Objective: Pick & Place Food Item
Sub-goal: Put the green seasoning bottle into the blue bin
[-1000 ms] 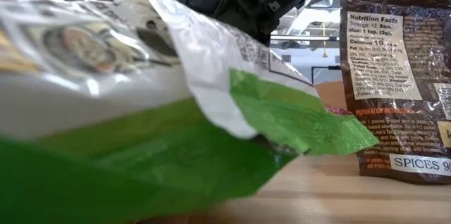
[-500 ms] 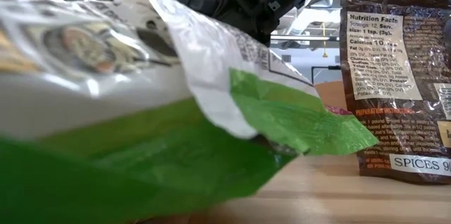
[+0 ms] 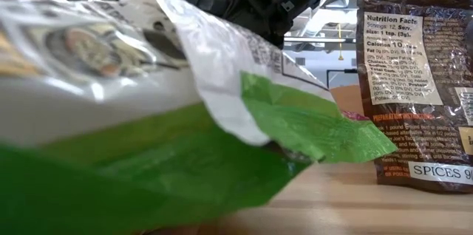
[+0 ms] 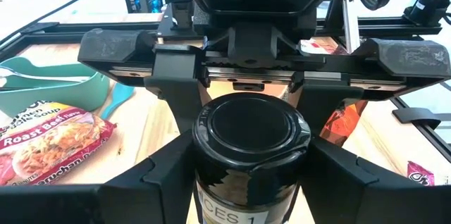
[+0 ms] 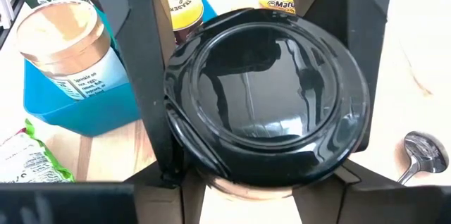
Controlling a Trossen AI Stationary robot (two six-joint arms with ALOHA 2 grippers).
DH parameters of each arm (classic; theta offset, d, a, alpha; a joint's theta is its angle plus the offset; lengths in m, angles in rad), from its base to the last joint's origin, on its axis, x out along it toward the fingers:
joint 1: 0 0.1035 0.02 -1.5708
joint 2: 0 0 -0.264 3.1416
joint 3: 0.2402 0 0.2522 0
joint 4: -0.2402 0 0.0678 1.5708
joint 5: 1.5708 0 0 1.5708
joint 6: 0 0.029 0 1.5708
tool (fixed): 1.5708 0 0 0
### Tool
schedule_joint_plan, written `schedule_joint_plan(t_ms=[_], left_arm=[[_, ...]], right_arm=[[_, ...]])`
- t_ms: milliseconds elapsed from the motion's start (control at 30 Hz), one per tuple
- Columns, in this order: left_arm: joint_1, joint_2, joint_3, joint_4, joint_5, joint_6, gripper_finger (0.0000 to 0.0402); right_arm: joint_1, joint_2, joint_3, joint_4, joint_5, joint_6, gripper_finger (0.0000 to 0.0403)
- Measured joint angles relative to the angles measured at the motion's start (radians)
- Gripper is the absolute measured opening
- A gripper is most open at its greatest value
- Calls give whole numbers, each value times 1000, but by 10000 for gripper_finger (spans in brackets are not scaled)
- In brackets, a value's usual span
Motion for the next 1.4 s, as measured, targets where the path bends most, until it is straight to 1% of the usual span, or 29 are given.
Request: schedule_joint_plan(t_ms=[167,333,733,900,1067,1400], left_arm=[[0,0,0,0,0,0,204],[0,0,0,0,0,0,207],[0,0,0,-7,-3,-3,207],[7,0,0,-8,-3,-3,207],[13,0,0,-21,-3,-3,205],[13,-17,0,-31,-2,-4,205]], right_arm=[[0,0,0,0,0,0,162],[-1,0,0,-1,0,0,173],[-6,-2,1,-5,1,0,237],[-13,-2,1,-35,0,8,257],[-13,-2,1,-63,-21,9,261],[-5,-2,1,-153,-23,12,260]])
